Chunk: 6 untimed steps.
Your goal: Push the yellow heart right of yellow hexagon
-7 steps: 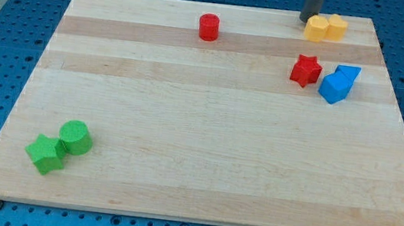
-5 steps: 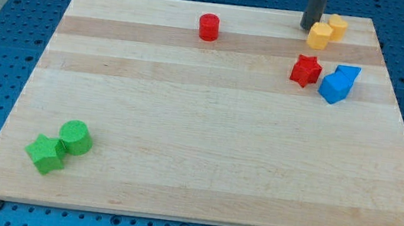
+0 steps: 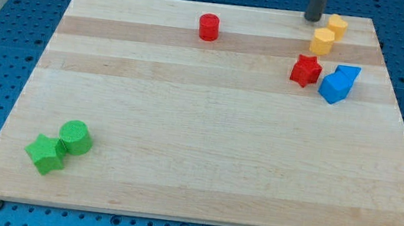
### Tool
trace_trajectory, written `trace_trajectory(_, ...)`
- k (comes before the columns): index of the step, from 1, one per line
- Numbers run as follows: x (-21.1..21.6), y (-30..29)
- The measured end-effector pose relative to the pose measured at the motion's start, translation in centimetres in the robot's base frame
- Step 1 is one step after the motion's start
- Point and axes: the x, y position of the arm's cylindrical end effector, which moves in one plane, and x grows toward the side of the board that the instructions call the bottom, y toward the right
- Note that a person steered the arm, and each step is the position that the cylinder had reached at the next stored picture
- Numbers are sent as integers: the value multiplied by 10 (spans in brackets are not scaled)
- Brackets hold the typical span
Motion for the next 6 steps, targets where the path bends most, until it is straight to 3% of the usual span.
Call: trace_trajectory(6, 25, 56)
